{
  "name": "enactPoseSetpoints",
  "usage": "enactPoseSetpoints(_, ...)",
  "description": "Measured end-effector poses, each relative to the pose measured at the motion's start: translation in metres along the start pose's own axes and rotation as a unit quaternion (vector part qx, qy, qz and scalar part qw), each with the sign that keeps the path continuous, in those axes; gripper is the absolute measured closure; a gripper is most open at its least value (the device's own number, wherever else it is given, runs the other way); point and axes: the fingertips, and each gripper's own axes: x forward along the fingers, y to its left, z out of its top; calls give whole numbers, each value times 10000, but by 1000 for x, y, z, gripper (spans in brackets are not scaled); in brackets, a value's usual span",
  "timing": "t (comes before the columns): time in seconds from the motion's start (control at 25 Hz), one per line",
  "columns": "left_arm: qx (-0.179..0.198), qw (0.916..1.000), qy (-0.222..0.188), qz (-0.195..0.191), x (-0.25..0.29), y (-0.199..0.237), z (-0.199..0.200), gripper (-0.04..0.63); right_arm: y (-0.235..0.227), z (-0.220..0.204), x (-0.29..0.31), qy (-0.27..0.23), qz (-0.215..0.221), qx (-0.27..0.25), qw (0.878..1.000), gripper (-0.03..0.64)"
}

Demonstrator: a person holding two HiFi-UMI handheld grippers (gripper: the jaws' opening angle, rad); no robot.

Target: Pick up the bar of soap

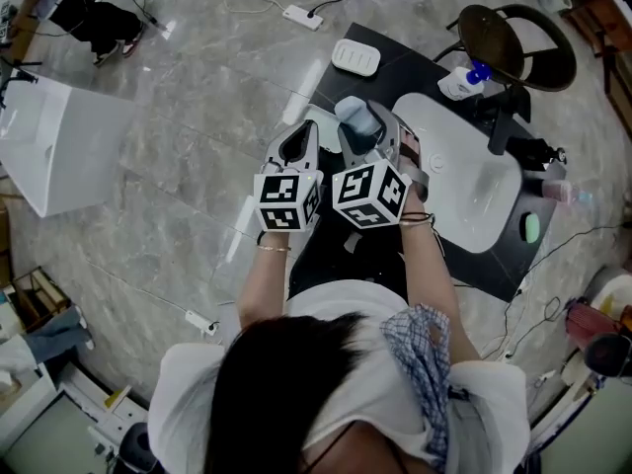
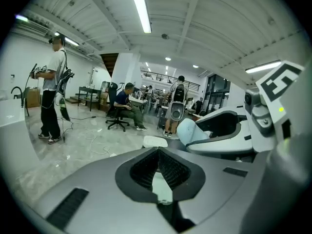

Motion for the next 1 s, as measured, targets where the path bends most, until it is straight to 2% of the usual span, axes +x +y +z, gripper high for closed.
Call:
enactPoseSetpoints(0.24, 287, 9971, -16, -703, 12, -76, 9, 584, -42, -35, -55, 81, -573, 481, 9972, 357)
enactPoseSetpoints(0.44, 573, 9889, 46, -1371, 24, -152, 6, 584, -71, -84, -99, 326, -1021, 866, 9905, 357)
enactPoseSetpoints(0.76, 967, 9631, 236, -2502, 30, -284, -17, 584, -110, -183, -183, 875, -1867, 1567, 9659, 357)
enactPoseSetpoints(1.0, 1192, 9416, 344, -3132, 30, -369, -36, 584, -131, -249, -236, 1198, -2317, 1964, 9452, 357)
